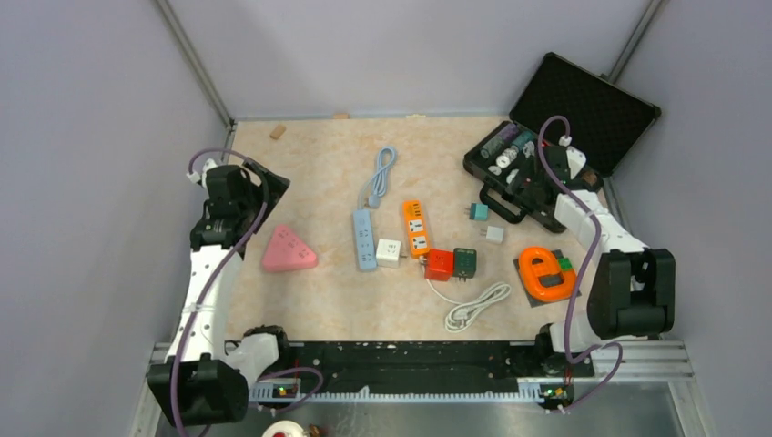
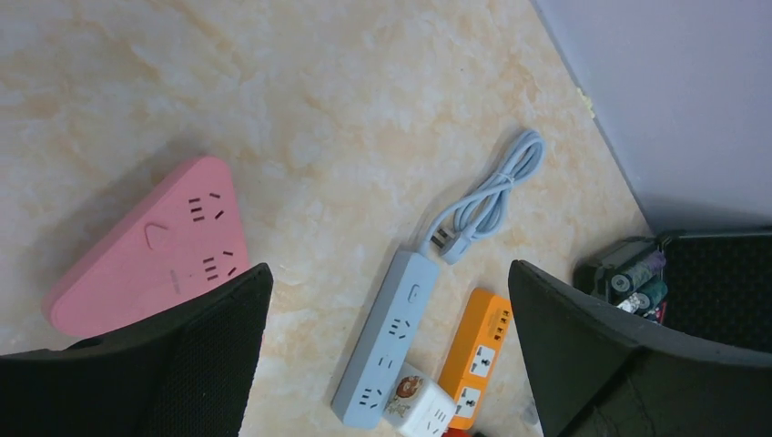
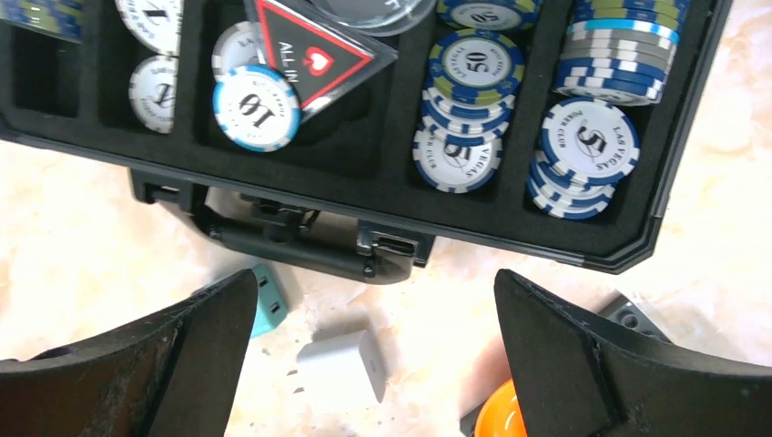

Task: Insert the plug
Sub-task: Pick up the plug from the center of the board.

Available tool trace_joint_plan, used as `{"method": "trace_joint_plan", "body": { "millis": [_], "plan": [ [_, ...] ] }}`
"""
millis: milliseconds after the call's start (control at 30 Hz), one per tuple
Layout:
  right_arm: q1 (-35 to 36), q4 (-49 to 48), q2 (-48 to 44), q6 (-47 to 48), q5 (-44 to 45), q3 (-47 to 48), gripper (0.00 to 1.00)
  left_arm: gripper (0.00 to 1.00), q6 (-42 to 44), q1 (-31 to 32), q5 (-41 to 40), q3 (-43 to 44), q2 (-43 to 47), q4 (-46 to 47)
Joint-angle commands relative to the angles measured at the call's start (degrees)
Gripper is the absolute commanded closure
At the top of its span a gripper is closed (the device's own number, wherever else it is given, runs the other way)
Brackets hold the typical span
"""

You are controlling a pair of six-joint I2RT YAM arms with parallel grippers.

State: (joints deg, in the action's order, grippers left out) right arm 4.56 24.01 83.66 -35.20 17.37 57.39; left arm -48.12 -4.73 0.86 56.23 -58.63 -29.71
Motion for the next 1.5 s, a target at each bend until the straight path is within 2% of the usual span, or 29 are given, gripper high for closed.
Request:
{"method": "trace_joint_plan", "body": {
  "millis": [0,200,300,467,700,800,900,1200,1367,1467],
  "plan": [
    [-0.13,3.55,-2.45,-1.14,-3.68,4.66,0.01,0.01,-2.46,-0.49,-1.48,-3.5,-0.21,0.39],
    [-0.08,1.44,-4.9,1.56,-6.7,3.78,0.01,0.01,1.85,-0.83,16.86,-4.82,-6.38,9.49],
    [-0.23,4.47,-3.57,4.7,-7.32,7.72,0.01,0.01,3.51,-0.51,24.49,-1.87,-12.74,9.38],
    [-0.14,12.77,-0.77,5.15,-9.88,13.82,0.01,0.01,9.61,4.22,28.46,5.2,-21.49,4.9],
    [-0.09,8.5,-3.79,0.75,-22.63,6.58,0.01,0.02,15.07,16.35,26.02,13.23,-29.23,-5.03],
    [-0.13,6.86,-3.66,0.72,-26.13,4.14,0.01,0.01,15.14,18.44,23.95,16.52,-30.39,-11.05],
    [-0.11,4.68,-3.22,0.04,-30.62,1.92,0.02,0.01,15.58,19.51,23.72,16.56,-30.07,-12.59],
    [1.16,11.06,-1.36,1.22,-30.64,7.92,0.03,0.01,18.93,19.28,16.26,12.28,-30.81,-14.0],
    [1.45,13.34,-3.65,1.11,-32.11,7.53,0.03,0.01,20.99,16.33,0.43,14.31,-32.23,-21.36],
    [1.72,12.5,-4.75,1.11,-34.14,6.15,0.04,0.01,20.14,11.88,-3.78,14.31,-31.73,-23.06]
  ]
}}
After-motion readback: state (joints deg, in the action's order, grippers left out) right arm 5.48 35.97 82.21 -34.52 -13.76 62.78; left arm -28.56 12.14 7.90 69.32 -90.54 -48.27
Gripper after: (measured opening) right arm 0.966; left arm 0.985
